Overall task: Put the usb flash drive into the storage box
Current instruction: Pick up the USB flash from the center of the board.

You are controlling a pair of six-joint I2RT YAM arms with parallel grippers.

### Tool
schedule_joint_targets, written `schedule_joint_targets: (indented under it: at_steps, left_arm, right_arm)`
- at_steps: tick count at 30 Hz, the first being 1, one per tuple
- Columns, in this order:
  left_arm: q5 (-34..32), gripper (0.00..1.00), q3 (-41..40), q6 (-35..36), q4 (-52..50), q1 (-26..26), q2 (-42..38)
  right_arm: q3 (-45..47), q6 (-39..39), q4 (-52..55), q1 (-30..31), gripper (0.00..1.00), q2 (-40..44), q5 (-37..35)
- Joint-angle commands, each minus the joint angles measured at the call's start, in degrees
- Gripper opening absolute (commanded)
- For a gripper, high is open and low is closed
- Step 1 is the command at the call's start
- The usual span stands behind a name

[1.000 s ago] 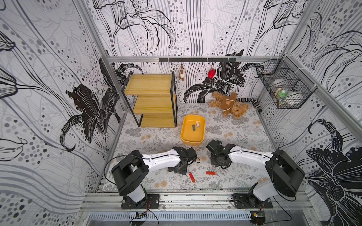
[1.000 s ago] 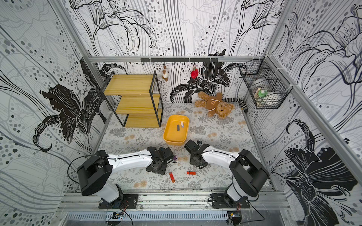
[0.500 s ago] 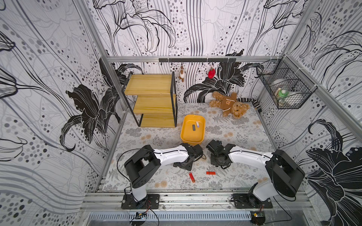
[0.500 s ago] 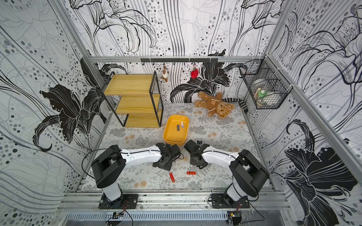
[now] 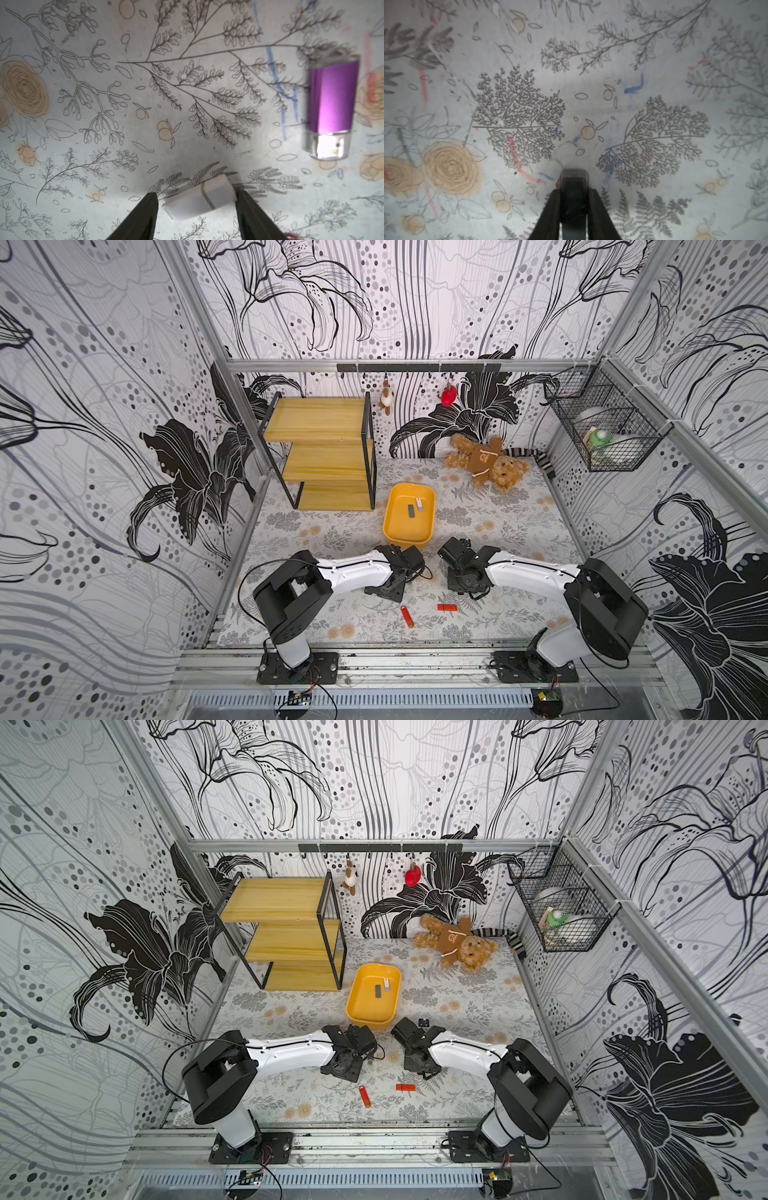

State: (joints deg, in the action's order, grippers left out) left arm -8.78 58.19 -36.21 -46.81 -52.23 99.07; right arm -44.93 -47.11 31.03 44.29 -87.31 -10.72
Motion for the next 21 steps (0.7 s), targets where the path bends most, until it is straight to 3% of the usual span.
schedule_joint_targets:
  at_steps: [1,11,21]
  left_arm:
    - [2.0,0.63,-2.3,3.7,2.3,0.5,0.4]
    - [7.0,0.60,-6.0,4.7,6.3,2.0,-0.5]
    - [8.6,0.45,-8.4,3.1,6.7,2.4,-1.6]
  right_arm:
    - [1.2,0.3,2.9,0.3,0.00,0.6,-0.9]
    - [1.0,0.4,3.2,0.3,0.00,0.3,-1.0]
    - [-1.1,1.3,4.2,0.3,0.00,-0.4,-1.7]
